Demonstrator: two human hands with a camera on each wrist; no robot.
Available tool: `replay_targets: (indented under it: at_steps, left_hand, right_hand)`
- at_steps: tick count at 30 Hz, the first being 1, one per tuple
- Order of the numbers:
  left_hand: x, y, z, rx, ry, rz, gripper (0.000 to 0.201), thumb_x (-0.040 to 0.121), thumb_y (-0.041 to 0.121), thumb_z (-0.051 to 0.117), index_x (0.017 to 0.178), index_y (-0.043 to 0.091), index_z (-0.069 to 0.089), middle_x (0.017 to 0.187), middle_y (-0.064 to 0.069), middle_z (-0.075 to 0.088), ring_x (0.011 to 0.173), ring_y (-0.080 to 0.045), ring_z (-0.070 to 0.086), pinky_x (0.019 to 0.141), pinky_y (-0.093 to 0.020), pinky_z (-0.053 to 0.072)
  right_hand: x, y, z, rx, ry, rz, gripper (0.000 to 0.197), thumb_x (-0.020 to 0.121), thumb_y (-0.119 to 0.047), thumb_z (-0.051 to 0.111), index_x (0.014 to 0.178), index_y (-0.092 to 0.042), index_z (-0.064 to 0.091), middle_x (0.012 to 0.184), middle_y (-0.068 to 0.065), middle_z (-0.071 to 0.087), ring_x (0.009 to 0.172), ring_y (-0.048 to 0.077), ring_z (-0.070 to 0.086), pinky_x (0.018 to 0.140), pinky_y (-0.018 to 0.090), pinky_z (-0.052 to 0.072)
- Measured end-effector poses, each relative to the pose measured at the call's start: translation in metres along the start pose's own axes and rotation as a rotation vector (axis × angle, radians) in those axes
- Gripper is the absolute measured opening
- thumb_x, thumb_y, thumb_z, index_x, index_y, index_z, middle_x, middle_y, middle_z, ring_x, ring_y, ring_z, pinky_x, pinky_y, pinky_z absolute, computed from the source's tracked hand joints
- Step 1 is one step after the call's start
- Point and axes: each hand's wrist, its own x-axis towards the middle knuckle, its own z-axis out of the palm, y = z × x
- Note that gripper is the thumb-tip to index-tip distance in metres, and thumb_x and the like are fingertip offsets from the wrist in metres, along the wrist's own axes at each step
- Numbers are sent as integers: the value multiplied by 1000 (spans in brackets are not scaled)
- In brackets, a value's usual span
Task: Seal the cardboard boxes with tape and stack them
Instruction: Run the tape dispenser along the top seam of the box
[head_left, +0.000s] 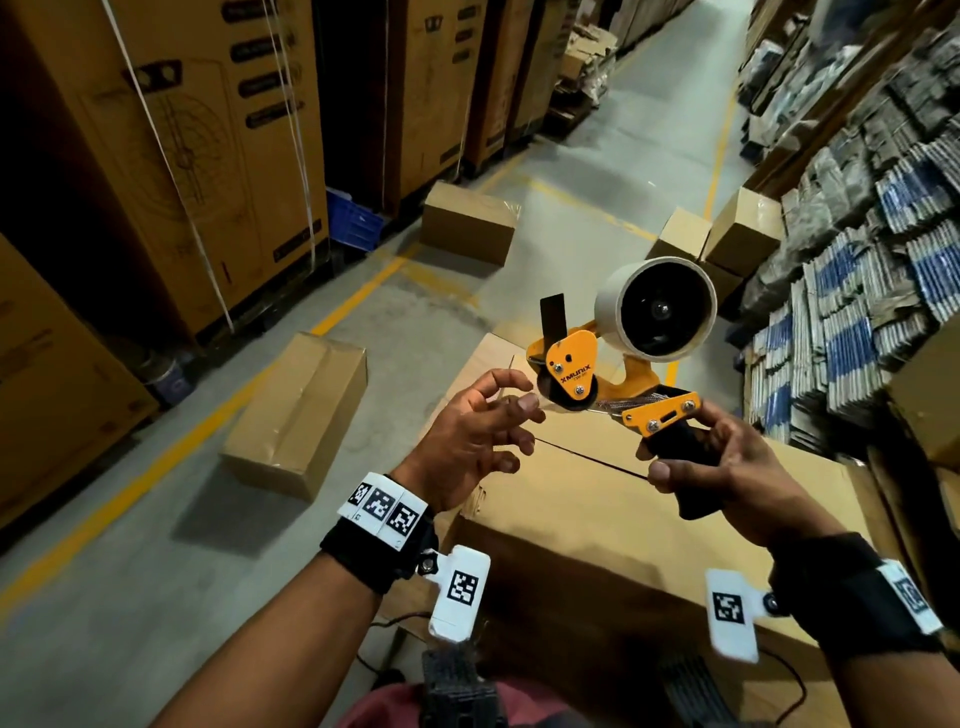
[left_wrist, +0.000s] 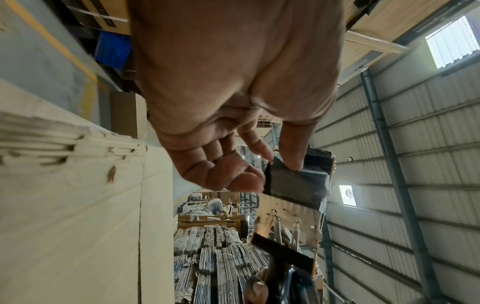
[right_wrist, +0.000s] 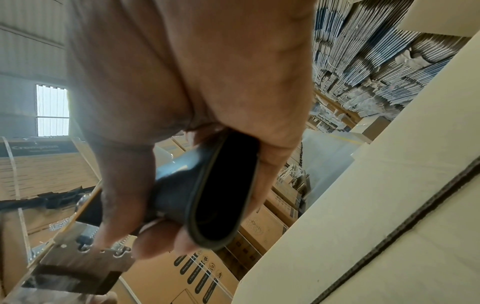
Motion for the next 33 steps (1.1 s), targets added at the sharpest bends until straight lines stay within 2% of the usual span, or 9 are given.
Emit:
replay_targets:
  at_steps: [4,10,13,16,20,24,27,29,33]
  left_hand:
    - [-3,-1,2,12,-49,-11,12,92,25,70,104,26,67,99,-3,66,71,-17,57,52,-23,37]
    - [-4,1,0,-62,-145,-80,15,89,20,65,104,19,66,104,-8,67,65,-19,58,46,-19,33]
    - [-3,5,1,-66,-165,-118,27,83,36,63,98,15,66,107,-12,69,68,-22,63,46,-20,35]
    - [0,7,4,-7,-51,-144,36,89,50,66,88,14,66,101,-13,72,66,-20,65,44,-19,35]
    - [4,10,0,7,27,-119,12,89,28,75,92,17,73,94,-12,74,64,-16,71,44,-17,45]
    - [4,21,-12,32,69,-145,36,82,9,79,116,7,67,97,-19,76,66,-17,74,50,-20,57]
    - [9,29,-19,211,67,-249,20,93,0,68,113,3,71,100,-21,77,71,-19,75,54,-21,59]
    - [19,37,-28,277,64,-294,19,99,-6,59,115,-4,69,99,-24,77,71,-20,76,54,-22,59]
    - [37,51,-36,380,93,-311,25,103,-13,43,112,-9,66,81,-20,77,59,-16,73,48,-20,57]
  right_hand:
    - [-3,0,-2,3,12,-3,66,70,7,79,130,2,54,99,23,73,76,25,67,68,30,58]
    - [-6,0,-4,-17,29,4,68,70,6,79,131,5,50,101,24,74,79,26,68,69,31,58]
    - [-8,0,-3,-33,38,0,69,70,5,80,131,7,48,102,23,74,82,27,69,71,32,59]
    - [-9,-1,-1,-50,38,0,69,69,4,81,130,6,49,103,24,74,85,29,70,72,32,60]
    - [-8,-4,1,-67,37,-2,67,69,6,81,127,8,47,103,24,75,88,31,72,75,32,60]
    - [-9,-12,7,-88,71,-12,57,70,7,80,117,6,47,105,22,76,101,38,72,75,32,61]
    - [-11,-21,12,-88,47,-3,47,70,3,81,102,-6,48,105,23,75,82,39,66,52,37,48]
    - [-10,-28,13,-113,18,4,50,71,-1,82,105,-4,46,105,22,76,70,30,59,53,34,37]
    - [10,-43,15,-177,17,-7,45,74,2,80,103,-6,46,102,21,77,58,14,58,44,28,33]
